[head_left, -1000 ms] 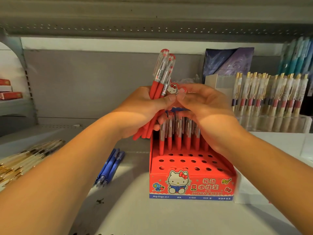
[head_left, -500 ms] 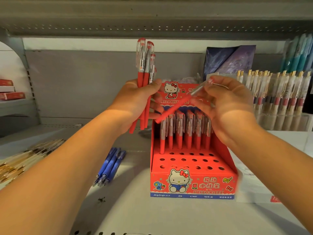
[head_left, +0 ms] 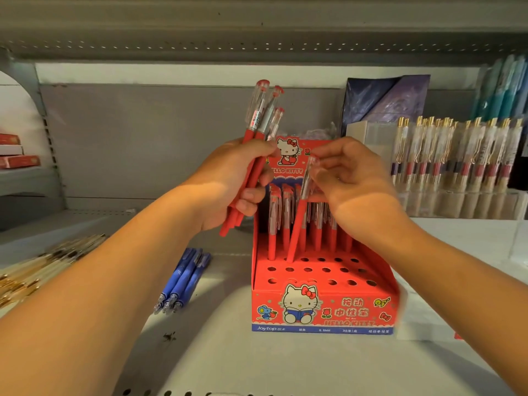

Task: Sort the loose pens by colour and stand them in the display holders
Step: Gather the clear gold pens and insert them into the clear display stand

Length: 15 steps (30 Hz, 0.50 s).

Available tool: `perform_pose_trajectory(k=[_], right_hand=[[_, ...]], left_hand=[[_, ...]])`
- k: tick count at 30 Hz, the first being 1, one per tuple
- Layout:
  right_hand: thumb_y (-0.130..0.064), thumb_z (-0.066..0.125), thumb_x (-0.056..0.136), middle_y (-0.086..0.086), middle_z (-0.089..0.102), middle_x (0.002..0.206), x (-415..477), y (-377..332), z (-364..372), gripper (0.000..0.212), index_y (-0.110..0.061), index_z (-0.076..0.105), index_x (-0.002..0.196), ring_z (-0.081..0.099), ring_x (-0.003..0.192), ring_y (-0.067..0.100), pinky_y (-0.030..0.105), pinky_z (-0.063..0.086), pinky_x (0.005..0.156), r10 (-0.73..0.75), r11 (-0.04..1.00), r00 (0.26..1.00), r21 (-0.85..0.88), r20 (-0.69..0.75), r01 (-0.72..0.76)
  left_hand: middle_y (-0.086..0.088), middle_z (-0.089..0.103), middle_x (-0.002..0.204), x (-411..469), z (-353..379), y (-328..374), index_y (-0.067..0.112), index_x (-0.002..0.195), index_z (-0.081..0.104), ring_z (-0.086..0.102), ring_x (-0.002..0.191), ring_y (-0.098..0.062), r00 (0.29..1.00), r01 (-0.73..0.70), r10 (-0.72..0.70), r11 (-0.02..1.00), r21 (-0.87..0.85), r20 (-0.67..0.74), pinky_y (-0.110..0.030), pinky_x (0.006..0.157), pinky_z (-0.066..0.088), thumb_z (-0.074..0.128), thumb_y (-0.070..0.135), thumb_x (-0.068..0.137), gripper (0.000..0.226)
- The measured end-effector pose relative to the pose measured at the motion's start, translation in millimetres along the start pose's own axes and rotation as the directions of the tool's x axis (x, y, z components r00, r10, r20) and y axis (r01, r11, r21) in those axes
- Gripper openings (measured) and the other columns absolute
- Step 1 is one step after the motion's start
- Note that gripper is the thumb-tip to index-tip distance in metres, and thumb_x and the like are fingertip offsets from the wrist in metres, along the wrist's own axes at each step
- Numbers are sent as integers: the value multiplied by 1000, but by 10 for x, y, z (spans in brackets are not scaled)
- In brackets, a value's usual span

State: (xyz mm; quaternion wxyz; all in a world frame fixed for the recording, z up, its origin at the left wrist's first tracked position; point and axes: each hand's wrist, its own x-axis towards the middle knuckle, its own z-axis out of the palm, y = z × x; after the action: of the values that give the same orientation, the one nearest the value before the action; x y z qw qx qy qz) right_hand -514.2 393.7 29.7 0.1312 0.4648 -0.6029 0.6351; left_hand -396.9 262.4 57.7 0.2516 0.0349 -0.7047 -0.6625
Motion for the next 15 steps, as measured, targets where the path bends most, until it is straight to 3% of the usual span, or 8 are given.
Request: perform_pose_trajectory(k=[4,9,12,15], right_hand=[[-6,62,88,-14,64,76,4,51,9,41,-46,61,80,68,84,28,52,58,75,-8,1000,1000,-1,-28,8],[-6,59,85,-11,64,77,40,52,2,55,-59,58,73,69,81,26,51,59,73,39,997,996,-58,-84,-44],[-4,62,86,-12,65,73,14,55,2,54,-56,59,71,69,75,28,52,59,71,39,995,999,-97,-5,-39],[-1,65,87,-18,64,68,-47,52,13,39,-38,61,75,68,67,23,49,60,63,13,990,991,-138,133,5]], left_hand=[[-3,51,60,12,0,-17,13,101,60,28,37,-10,999,-53,53,998,26,-9,-13,36,23,54,26,98,14],[-3,61,67,24,-9,-32,11,104,63,30,38,-10,994,-104,105,993,48,-27,-14,36,24,57,26,99,16],[-4,63,70,26,-9,-37,10,113,61,31,37,-10,994,-105,107,993,55,-30,-14,35,25,57,26,98,22],[-4,62,68,19,-3,-33,13,112,57,30,37,-9,996,-85,87,995,58,-29,-14,35,24,58,28,98,21]])
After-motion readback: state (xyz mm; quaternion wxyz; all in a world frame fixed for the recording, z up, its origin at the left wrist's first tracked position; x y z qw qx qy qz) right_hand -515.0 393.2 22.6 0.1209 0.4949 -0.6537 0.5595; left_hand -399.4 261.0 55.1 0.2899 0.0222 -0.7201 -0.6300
